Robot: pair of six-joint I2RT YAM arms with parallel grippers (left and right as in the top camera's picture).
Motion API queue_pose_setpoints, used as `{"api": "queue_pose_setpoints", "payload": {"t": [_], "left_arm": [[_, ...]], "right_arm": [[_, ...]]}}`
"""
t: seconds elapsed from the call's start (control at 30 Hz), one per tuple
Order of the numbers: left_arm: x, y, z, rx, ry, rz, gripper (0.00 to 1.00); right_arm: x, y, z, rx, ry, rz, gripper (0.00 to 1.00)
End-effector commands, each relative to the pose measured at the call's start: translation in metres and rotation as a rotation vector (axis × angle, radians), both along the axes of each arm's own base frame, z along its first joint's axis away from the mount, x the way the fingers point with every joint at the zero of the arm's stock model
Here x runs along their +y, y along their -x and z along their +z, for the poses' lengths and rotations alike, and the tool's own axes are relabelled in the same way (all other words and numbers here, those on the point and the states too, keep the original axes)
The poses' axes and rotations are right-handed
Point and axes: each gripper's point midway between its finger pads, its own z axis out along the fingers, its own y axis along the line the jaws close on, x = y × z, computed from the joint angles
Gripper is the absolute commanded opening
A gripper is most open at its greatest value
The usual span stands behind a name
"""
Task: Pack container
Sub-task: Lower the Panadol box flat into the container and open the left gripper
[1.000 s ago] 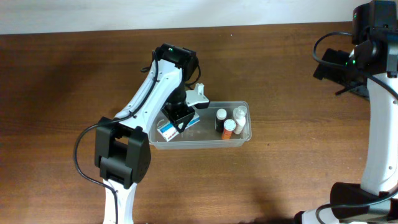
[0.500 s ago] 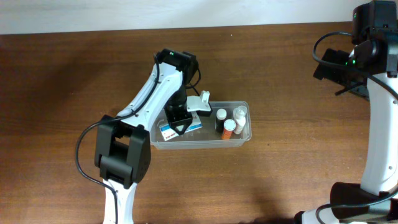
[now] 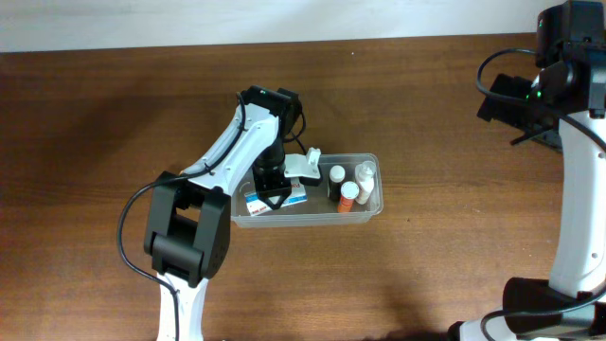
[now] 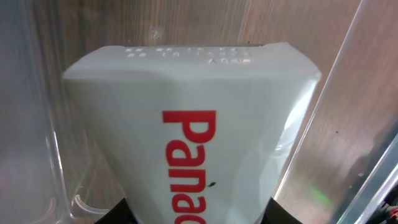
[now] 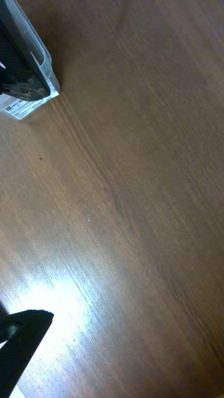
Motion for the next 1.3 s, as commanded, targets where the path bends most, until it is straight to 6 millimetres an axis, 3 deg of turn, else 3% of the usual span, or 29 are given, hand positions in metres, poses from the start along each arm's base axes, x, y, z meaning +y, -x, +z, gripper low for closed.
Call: {"api": "queue_pose_setpoints", "payload": {"t": [0.0, 0.13, 0.7, 0.93, 1.27], "left_arm": [[0.0002, 0.002, -0.0004, 0.008, 0.013, -0.035, 0.4], [0.0004, 0.0024, -0.0003, 0.01, 0.025, -0.073, 0.45], [-0.002, -0.0023, -0.0016, -0.01, 0.035, -0.073, 0.46], [-0.002, -0.0022, -0.0016, -0.01, 0.035, -0.072, 0.54], [-0.0037, -0.0027, 0.0007, -0.01, 0.039, -0.062, 0.54]], "right_arm": [[-0.0015, 0.0003, 0.0043, -0.016, 0.001, -0.011, 0.98], [-0.0015, 0.0003, 0.0043, -0.016, 0.001, -0.011, 0.99], [-0.0015, 0.0003, 0.0043, -0.016, 0.001, -0.011, 0.98], [-0.0015, 0.0003, 0.0043, -0.016, 0.001, -0.011, 0.98], [-0.0015, 0.0003, 0.0043, -0.016, 0.001, -0.011, 0.98]]}}
